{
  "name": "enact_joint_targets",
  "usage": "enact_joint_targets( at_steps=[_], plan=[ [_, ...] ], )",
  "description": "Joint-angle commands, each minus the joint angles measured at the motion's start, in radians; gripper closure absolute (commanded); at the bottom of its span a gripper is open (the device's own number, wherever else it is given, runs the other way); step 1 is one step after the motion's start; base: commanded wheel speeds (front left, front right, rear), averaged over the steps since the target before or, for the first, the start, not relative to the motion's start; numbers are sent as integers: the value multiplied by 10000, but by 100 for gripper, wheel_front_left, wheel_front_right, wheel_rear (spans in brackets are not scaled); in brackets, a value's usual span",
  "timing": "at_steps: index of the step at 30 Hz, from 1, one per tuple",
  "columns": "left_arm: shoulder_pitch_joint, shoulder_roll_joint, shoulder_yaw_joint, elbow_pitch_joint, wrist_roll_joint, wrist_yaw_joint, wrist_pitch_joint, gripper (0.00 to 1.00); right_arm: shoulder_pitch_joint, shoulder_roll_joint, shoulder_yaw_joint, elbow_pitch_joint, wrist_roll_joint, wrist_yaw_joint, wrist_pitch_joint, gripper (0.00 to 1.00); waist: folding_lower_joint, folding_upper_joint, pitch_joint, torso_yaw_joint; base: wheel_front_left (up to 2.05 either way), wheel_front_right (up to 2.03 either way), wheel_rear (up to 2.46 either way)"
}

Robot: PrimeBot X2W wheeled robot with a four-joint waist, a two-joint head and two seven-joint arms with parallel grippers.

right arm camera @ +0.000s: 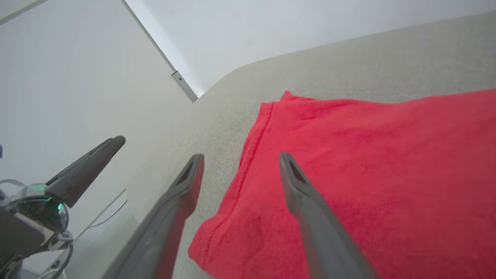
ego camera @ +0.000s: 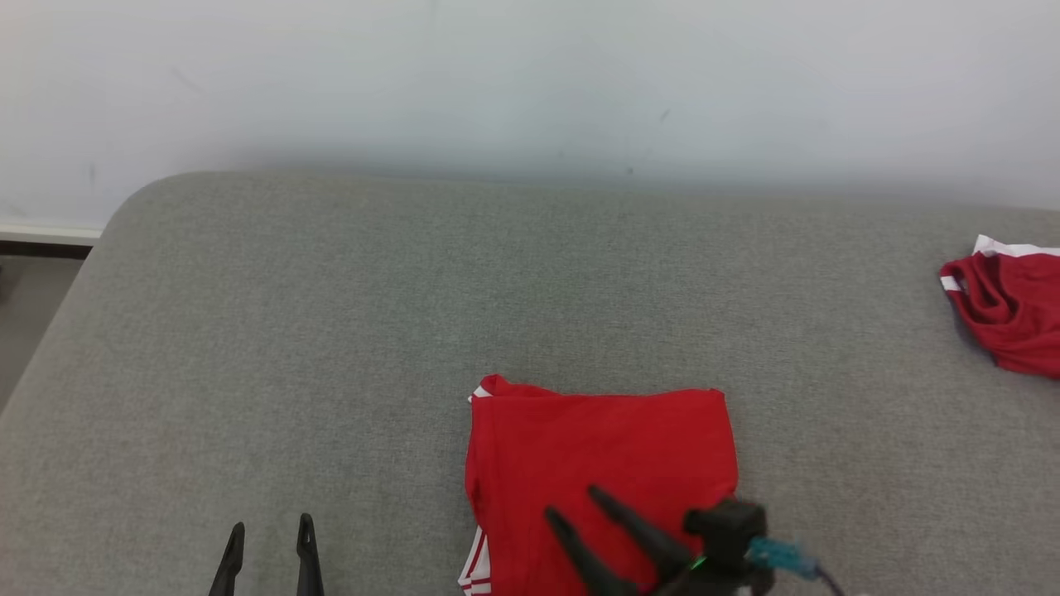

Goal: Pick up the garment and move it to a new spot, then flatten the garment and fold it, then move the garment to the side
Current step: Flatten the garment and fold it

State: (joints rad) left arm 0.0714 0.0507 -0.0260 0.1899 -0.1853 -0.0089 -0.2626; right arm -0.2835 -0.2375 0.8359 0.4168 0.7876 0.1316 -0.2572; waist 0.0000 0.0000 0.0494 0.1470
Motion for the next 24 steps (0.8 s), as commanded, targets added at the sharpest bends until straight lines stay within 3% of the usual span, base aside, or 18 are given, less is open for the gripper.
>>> enact_joint_targets(
  at_steps=[1,8,9,13,24],
  plan=[
    [101,-10,59,5,39,-15,-27,0,37,-83,-556,-208,-208,-27,-78,0,0,0,-100,-184,0,0,0],
    [267,-10,226,-152,207,-38,-27,0,1037,271,-4118,-1587,-1785,-26,-76,0,0,0,-237,-675,0,0,0],
    [267,-10,226,-152,207,-38,-27,0,1037,271,-4118,-1587,-1785,-26,-76,0,0,0,-237,-675,0,0,0],
    [281,-9,339,-233,348,-42,-27,0,1839,606,-5968,-2319,-2937,-26,-63,0,0,0,-322,-1035,0,0,0],
    [337,-10,445,-465,539,7,-27,0,3379,1423,-7912,-3367,-4802,-26,-61,0,0,0,-415,-1492,0,0,0]
  ],
)
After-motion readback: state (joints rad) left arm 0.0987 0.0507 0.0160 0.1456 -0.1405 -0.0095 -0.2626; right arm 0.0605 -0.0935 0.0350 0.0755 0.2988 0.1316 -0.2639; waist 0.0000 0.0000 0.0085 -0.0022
